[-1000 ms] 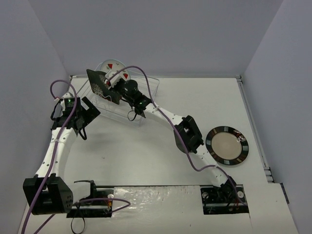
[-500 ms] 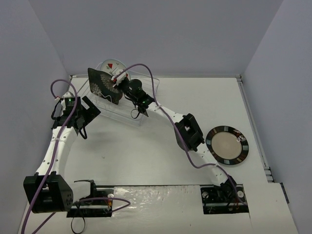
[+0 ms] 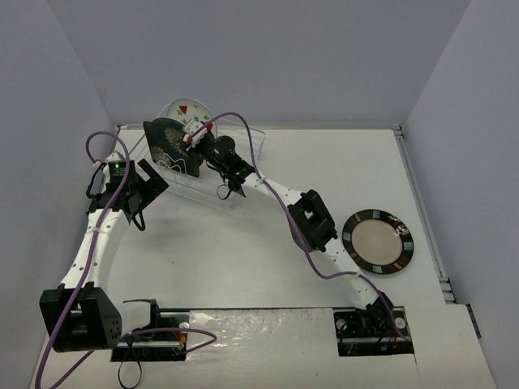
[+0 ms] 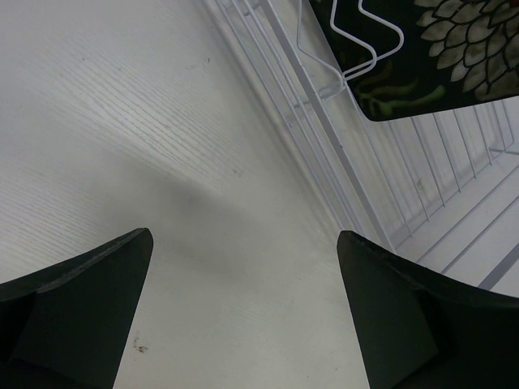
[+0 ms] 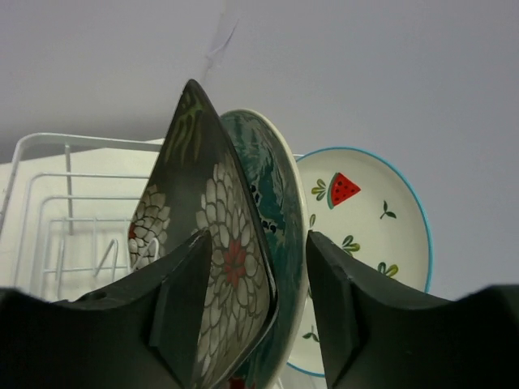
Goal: Load the plates into the dish rack
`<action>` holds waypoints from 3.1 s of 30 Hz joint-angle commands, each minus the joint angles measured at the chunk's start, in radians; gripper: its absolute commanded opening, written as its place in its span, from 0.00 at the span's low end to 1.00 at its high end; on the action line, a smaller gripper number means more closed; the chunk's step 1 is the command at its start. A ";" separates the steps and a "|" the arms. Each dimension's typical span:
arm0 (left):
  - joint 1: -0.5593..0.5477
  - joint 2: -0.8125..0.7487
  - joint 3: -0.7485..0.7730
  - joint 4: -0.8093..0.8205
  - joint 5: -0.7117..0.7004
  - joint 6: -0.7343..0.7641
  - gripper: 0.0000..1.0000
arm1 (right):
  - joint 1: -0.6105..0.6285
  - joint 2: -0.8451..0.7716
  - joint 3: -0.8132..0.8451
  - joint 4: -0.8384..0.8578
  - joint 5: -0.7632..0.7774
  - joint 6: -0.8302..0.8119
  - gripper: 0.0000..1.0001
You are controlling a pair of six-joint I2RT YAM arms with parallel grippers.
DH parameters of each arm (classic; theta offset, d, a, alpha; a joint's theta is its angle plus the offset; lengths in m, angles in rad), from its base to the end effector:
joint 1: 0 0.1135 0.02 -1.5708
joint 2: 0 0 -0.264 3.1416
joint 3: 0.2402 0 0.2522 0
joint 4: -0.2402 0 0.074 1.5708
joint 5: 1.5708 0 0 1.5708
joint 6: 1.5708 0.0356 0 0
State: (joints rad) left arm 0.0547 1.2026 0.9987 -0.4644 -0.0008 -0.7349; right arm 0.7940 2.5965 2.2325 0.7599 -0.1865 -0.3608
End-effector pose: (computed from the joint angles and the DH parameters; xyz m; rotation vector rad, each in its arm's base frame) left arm 0.2626 0.0144 0.3010 -0.8715 2.0903 -0.3652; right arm 0.4135 0.4301 0.2613 -0.7859 0.9016 0.4905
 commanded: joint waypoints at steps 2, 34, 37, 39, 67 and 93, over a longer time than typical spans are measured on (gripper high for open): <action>0.008 -0.002 0.009 0.060 0.027 -0.003 0.97 | 0.018 -0.068 0.035 0.118 0.041 -0.008 0.60; -0.072 -0.033 0.105 0.029 0.115 0.144 0.97 | -0.345 -1.010 -0.818 -0.466 0.443 0.700 1.00; -0.159 0.005 0.160 0.025 0.158 0.180 0.97 | -0.489 -1.136 -0.927 -0.727 0.520 0.839 1.00; -0.231 0.036 0.204 0.025 0.197 0.200 0.97 | -0.613 -1.207 -0.973 -0.850 0.509 0.895 1.00; -0.470 0.384 0.503 0.069 0.349 0.326 0.97 | -1.495 -1.520 -1.714 -0.930 0.034 0.983 1.00; -0.470 0.420 0.538 0.040 0.292 0.330 0.97 | -1.507 -1.395 -1.870 -0.768 -0.096 1.024 0.31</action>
State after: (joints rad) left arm -0.4160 1.6440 1.4754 -0.4517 0.3046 -0.4152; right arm -0.7138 1.1699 0.4005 0.0482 -0.2836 0.6481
